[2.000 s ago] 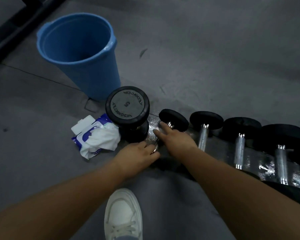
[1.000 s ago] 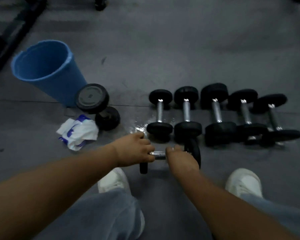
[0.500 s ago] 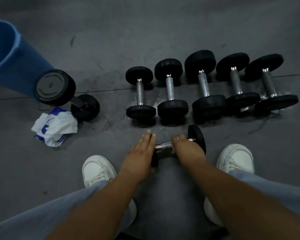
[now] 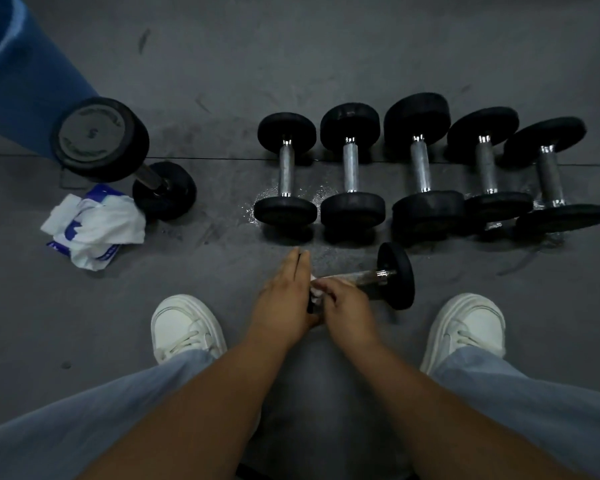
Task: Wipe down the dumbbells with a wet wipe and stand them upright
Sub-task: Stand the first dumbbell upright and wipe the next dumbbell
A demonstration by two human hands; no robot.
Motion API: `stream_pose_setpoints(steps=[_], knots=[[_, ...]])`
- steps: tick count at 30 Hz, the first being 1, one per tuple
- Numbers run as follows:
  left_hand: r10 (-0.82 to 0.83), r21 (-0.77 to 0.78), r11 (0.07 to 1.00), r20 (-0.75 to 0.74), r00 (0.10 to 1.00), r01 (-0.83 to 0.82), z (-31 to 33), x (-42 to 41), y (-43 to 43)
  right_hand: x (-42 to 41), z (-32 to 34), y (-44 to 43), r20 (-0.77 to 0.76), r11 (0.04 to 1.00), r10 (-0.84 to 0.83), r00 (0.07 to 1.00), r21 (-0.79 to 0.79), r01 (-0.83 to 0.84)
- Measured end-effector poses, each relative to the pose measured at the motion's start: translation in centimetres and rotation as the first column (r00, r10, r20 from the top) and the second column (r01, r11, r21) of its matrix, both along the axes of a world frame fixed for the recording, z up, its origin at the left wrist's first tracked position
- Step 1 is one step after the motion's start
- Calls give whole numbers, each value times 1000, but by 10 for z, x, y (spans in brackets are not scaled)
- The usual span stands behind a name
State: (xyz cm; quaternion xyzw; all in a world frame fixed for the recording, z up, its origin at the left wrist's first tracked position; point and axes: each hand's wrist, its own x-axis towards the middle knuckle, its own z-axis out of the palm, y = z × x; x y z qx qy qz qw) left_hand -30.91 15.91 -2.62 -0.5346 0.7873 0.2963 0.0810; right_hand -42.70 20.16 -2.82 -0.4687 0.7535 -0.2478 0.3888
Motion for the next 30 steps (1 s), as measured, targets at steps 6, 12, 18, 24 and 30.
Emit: stream_pose_setpoints(steps=[6,12,18,24,30], knots=[[-69,3,998,67,995,69,-2,2,-1,-7,-15,-26,-134,994,99,986,50,-93],[-45,13,999,25,999,45,0,0,-5,12,-20,15,-220,960,272,937,135,-247],[-43,61,997,37,998,41,2,-2,-9,1,-16,-11,-265,909,384,885,278,-311],[-22,53,998,40,999,20,3,-3,-9,12,-10,-2,-369,899,409,835,321,-299],[-32,68,997,42,999,29,3,-2,-8,7,-13,5,-319,879,464,826,282,-384]])
